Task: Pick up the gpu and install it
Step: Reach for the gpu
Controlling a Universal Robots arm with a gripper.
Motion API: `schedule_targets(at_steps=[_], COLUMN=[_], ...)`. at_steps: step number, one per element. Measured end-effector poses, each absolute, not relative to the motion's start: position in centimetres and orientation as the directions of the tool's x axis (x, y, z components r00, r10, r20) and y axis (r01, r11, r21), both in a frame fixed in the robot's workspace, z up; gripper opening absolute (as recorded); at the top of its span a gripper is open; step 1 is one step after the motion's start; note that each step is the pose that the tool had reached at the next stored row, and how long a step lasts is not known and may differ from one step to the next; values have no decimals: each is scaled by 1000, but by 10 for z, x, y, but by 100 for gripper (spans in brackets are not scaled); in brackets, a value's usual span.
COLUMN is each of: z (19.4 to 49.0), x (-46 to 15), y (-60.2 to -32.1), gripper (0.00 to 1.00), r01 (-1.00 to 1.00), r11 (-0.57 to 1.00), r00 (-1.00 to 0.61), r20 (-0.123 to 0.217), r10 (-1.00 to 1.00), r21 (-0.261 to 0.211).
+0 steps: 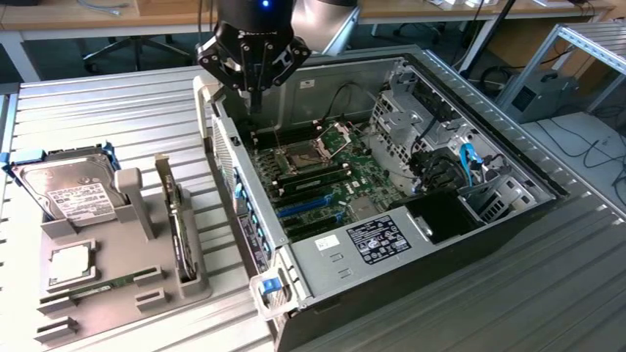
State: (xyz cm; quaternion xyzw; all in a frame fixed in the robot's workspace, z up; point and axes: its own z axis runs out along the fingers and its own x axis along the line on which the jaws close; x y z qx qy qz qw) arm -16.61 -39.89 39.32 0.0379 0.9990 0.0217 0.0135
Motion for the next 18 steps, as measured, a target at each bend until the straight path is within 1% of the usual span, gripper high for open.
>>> schedule_targets(at_steps=[18], z=[393], x=[-179], y=[-399], gripper=[11], r01=[75], r11=[996], r00=[-997], r20=[-25], r10=[76], r21=[44])
